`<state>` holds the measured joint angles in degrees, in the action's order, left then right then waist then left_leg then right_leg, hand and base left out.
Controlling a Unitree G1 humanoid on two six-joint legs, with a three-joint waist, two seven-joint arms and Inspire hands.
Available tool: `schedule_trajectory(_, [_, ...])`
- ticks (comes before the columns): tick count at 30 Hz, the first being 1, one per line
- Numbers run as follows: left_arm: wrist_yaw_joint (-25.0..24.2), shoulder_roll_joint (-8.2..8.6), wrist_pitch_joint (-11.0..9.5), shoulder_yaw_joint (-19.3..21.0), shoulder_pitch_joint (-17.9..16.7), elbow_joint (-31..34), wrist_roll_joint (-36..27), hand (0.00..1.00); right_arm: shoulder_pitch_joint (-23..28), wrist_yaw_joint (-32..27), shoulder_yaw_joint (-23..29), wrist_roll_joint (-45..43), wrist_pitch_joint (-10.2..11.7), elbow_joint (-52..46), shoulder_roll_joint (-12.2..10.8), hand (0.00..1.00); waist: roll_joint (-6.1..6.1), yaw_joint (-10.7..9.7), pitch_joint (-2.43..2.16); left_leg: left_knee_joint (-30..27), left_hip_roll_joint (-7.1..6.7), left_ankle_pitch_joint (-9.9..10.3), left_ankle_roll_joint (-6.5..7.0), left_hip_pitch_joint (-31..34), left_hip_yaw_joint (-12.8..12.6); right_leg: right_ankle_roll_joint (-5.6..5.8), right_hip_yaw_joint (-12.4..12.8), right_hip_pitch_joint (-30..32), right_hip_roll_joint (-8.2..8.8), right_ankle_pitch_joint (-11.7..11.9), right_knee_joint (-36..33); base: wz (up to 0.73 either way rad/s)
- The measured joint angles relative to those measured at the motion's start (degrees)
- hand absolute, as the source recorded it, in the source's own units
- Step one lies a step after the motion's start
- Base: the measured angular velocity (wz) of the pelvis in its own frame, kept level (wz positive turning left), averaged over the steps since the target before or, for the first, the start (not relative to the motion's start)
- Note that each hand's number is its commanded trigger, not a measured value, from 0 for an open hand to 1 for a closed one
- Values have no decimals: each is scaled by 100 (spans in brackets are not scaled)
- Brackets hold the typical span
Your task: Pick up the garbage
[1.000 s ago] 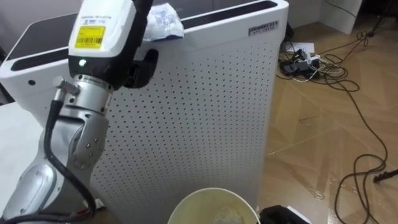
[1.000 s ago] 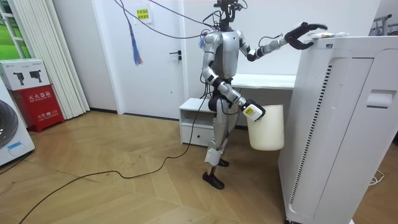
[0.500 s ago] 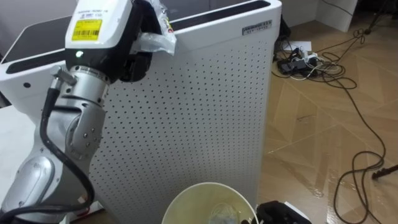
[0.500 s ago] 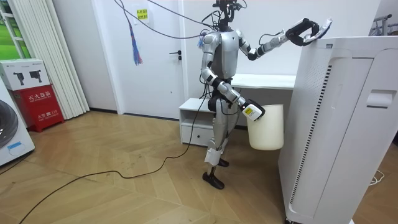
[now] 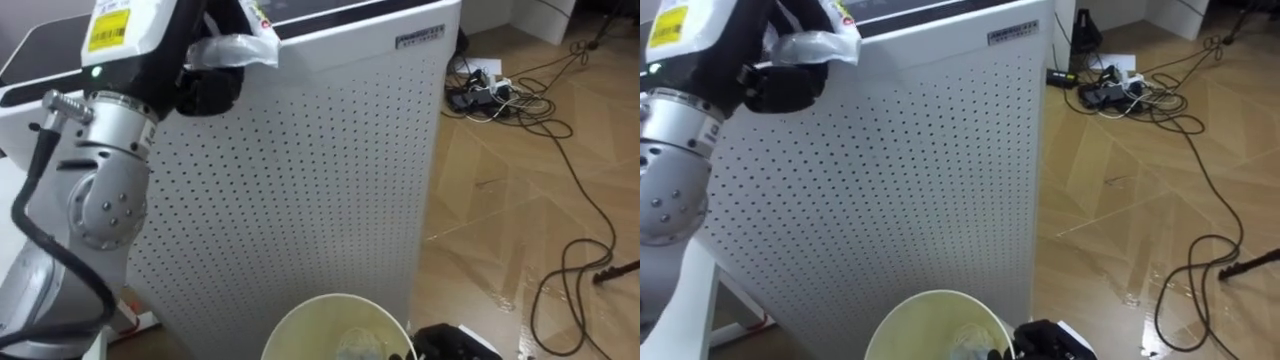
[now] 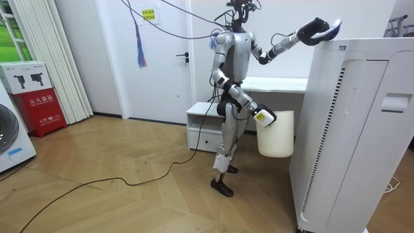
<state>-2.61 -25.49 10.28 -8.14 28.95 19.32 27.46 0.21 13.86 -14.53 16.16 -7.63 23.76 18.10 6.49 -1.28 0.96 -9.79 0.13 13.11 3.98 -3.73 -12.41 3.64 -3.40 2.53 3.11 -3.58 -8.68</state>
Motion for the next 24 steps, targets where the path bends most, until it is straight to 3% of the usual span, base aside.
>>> schedule_trajectory(5, [-588,57,-244,-526,-227,536,-1184,100,-9,15,-6,12,32,-22,-36,100,3,13,-4,-2,17,-1,-1,9,31,0,-136,-3,6,-1,1,6])
schedule_trajectory(9, [-1120,70,-441,-794,-460,565,-1841,100,-9,17,-22,12,71,-21,-41,100,-18,5,-12,-2,22,-1,-1,-25,33,-4,-132,-15,26,-4,2,-5])
schedule_trajectory(13, [-1503,108,-454,-813,-642,662,-2133,100,-9,17,-22,12,78,-21,-41,100,-82,14,-28,-1,32,-1,-1,1,31,-6,-133,16,25,-7,1,-1])
schedule_trajectory(15, [-1688,113,-579,-813,-804,668,-2364,100,-9,16,-22,11,78,-20,-40,100,-142,28,-34,2,36,-1,-2,4,34,-14,-138,21,22,-11,0,0])
schedule_trajectory(18, [-1841,150,-669,-815,-1164,667,-2483,100,-8,-3,-49,13,88,-15,-39,100,-202,18,-34,2,38,-2,-2,-7,46,-16,-168,0,21,-13,4,1])
schedule_trajectory(24, [-1978,159,-670,-806,-1499,669,-2475,100,-8,-62,-50,11,163,-14,-44,100,-256,116,-25,8,31,-1,-2,20,76,-16,-217,5,10,-13,6,5])
